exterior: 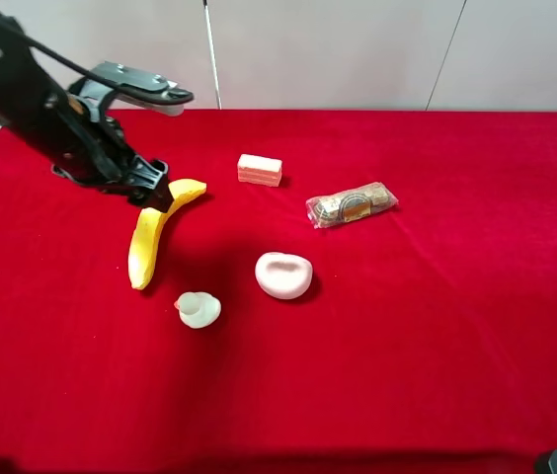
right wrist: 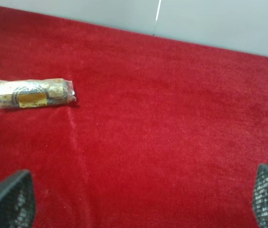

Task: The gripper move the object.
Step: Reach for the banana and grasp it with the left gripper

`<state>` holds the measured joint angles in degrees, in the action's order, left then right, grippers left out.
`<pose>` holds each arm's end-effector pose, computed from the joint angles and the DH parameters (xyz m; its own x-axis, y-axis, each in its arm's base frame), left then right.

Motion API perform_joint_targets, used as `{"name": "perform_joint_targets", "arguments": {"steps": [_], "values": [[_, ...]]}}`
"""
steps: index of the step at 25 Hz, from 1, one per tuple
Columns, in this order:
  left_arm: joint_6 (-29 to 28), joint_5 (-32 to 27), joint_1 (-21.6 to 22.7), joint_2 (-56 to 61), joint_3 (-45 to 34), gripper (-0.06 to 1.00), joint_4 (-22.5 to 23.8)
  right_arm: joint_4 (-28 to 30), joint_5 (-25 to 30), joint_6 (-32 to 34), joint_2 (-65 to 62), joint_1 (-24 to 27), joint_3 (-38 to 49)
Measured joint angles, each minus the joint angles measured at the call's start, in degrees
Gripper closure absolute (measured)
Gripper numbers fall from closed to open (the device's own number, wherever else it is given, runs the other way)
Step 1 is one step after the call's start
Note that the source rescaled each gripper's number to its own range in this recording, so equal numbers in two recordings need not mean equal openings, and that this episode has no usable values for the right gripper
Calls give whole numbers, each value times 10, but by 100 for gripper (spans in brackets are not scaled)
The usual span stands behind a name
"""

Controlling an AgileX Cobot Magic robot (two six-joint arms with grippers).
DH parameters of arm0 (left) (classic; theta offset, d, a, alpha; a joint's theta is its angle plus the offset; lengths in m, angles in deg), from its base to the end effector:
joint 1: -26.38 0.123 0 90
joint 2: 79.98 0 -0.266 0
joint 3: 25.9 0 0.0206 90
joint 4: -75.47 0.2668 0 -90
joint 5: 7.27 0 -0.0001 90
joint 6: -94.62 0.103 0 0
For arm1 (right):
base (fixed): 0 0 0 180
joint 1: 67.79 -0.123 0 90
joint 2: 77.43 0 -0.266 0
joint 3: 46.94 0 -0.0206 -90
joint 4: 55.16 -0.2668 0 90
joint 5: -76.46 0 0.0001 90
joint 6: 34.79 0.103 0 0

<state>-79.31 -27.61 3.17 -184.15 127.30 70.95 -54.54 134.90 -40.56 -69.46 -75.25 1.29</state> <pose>0.3017 -0.1325 0.1312 -0.7924 0.3745 -0.4815 0.4316 0.9020 -0.0086 0.0402 0.0043 0.2824 -0.3981 -0.1592 -0.9034 -0.1647 0.9812 -0.1003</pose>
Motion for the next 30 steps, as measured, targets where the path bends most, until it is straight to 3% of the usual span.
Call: {"name": "perform_joint_targets", "arguments": {"steps": [11,30], "values": [[-18,-42,-1,-69,37,23,0,0,0,0,0,0,0],[-21,-31,-1,-142,37,23,0,0,0,0,0,0,0]]}}
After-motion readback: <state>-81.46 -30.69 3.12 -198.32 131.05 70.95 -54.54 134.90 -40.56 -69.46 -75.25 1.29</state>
